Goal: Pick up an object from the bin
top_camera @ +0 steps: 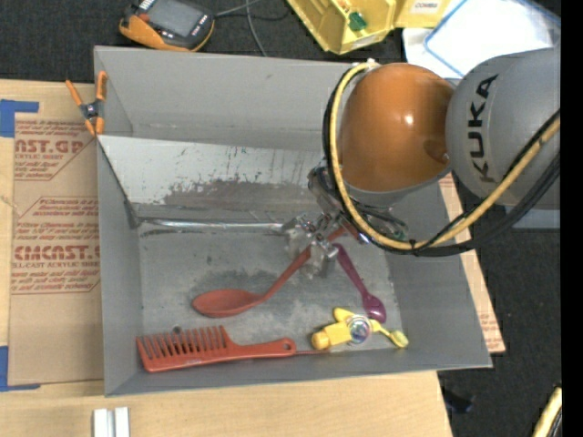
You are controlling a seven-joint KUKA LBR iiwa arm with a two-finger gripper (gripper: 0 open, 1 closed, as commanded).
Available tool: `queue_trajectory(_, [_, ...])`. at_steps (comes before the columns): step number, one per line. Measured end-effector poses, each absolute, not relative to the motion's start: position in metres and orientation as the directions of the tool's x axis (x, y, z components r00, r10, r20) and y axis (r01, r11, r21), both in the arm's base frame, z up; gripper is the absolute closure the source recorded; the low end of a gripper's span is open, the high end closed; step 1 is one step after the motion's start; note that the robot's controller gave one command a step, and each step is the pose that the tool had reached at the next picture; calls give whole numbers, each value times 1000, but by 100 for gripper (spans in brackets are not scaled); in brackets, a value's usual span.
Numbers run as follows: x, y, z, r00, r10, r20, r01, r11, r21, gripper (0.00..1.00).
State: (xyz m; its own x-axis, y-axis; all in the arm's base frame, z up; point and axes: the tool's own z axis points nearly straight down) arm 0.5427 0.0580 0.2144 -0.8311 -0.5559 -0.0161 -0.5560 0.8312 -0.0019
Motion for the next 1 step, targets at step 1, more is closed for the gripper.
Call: queue_trajectory(1, [538,41,267,-830,-557,-19,-557,830,-10,100])
